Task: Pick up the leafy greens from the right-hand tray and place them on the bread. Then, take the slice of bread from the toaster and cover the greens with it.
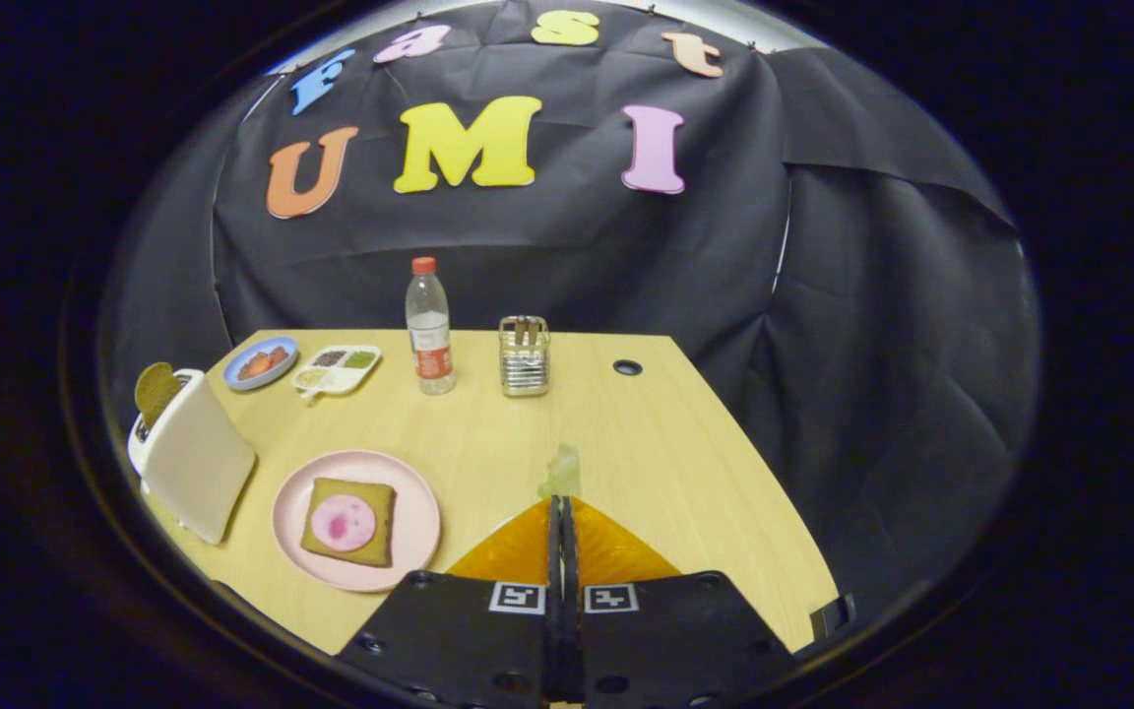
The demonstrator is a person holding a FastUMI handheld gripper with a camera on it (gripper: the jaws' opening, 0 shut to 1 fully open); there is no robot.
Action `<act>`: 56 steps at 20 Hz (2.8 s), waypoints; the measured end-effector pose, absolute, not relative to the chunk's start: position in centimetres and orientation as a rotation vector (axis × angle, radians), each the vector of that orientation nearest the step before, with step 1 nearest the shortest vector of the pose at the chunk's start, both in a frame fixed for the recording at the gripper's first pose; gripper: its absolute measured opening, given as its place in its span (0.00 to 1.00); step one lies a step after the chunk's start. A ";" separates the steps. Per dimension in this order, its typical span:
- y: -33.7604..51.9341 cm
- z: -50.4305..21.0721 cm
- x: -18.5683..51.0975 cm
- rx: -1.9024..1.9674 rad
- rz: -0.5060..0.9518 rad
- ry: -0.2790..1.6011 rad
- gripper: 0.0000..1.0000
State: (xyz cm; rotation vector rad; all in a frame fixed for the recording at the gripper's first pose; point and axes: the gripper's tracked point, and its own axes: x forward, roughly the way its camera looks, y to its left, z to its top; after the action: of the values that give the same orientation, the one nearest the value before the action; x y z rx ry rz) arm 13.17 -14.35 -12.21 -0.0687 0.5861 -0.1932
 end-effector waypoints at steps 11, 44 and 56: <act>1.6 -12.1 12.3 -0.106 -0.023 0.545 0.00; 3.7 -20.7 18.6 0.016 -0.046 0.636 0.98; 11.9 -9.8 11.4 0.004 -0.052 0.543 0.97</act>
State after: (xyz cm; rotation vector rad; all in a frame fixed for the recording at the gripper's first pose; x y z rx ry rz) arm 11.41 11.86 -9.77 0.0043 0.5426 -0.0520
